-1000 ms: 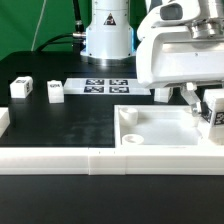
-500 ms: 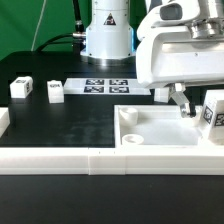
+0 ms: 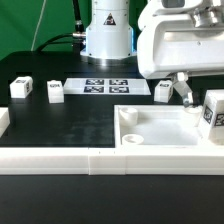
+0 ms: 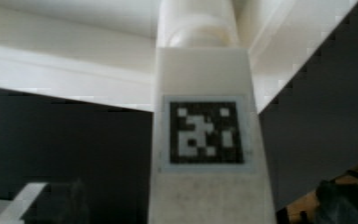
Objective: Assemble one leg
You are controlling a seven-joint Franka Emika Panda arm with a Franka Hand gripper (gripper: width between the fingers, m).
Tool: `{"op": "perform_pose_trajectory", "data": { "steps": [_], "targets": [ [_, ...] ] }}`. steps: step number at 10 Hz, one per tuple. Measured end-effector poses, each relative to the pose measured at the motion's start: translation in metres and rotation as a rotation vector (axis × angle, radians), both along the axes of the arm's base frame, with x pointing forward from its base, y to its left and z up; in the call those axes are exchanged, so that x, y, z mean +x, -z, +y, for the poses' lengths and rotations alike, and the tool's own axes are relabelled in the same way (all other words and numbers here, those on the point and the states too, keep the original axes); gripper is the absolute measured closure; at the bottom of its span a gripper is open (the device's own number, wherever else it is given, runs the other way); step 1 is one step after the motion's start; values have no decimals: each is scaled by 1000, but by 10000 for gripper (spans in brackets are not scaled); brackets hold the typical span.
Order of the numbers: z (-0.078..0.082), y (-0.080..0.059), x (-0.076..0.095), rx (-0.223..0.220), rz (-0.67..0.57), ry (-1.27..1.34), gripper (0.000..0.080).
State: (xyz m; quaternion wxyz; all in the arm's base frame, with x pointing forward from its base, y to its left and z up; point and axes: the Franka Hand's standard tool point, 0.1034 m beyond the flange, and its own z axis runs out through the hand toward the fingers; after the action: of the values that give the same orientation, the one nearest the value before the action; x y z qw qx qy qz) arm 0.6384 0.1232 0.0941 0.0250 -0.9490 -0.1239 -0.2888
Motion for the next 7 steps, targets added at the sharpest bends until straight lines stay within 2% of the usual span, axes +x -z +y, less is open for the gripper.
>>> {"op": "perform_pose_trajectory", "data": {
  "steps": [1, 3, 4, 5, 7],
  "targets": [
    [2, -3, 0, 1, 29, -5, 151],
    [2, 3, -3, 2, 52, -3, 151],
    [5, 8, -5, 1, 162, -9, 151],
    [4, 5, 1, -5, 199, -13, 151],
    [0, 7, -1, -13, 384, -26, 151]
  ]
}}
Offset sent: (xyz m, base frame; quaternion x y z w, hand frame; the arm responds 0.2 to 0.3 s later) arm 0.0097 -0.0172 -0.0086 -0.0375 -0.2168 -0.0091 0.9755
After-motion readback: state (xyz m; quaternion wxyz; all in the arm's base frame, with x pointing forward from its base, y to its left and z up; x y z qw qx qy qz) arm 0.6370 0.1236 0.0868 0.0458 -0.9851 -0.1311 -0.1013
